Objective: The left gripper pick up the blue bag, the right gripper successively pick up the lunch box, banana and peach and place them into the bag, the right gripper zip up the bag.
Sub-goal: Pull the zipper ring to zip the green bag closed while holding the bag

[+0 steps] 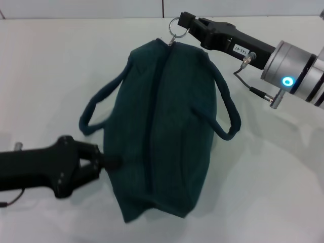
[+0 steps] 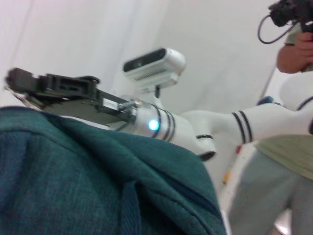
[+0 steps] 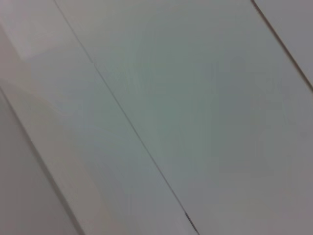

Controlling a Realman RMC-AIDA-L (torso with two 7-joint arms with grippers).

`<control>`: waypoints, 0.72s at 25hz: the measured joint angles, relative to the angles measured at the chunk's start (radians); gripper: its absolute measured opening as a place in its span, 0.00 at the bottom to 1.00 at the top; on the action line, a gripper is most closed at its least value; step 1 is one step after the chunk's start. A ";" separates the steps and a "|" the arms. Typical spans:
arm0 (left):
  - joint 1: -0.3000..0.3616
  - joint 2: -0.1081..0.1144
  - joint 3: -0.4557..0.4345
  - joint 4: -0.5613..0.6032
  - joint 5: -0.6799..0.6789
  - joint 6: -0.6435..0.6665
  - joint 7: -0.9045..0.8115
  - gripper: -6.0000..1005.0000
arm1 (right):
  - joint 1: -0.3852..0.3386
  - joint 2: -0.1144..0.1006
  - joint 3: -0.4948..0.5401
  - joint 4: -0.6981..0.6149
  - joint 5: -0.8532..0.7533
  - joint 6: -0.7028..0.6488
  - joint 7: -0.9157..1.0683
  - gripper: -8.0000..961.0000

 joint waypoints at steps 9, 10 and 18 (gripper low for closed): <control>0.007 -0.008 -0.120 -0.007 -0.006 -0.122 -0.016 0.06 | -0.015 0.000 0.000 -0.013 -0.001 -0.064 -0.042 0.12; 0.007 -0.011 -0.136 -0.007 -0.006 -0.137 -0.019 0.06 | -0.015 0.000 0.000 -0.013 -0.001 -0.067 -0.045 0.12; 0.010 -0.020 -0.181 -0.008 -0.008 -0.256 -0.026 0.25 | -0.026 -0.001 0.006 -0.012 -0.001 -0.103 -0.053 0.12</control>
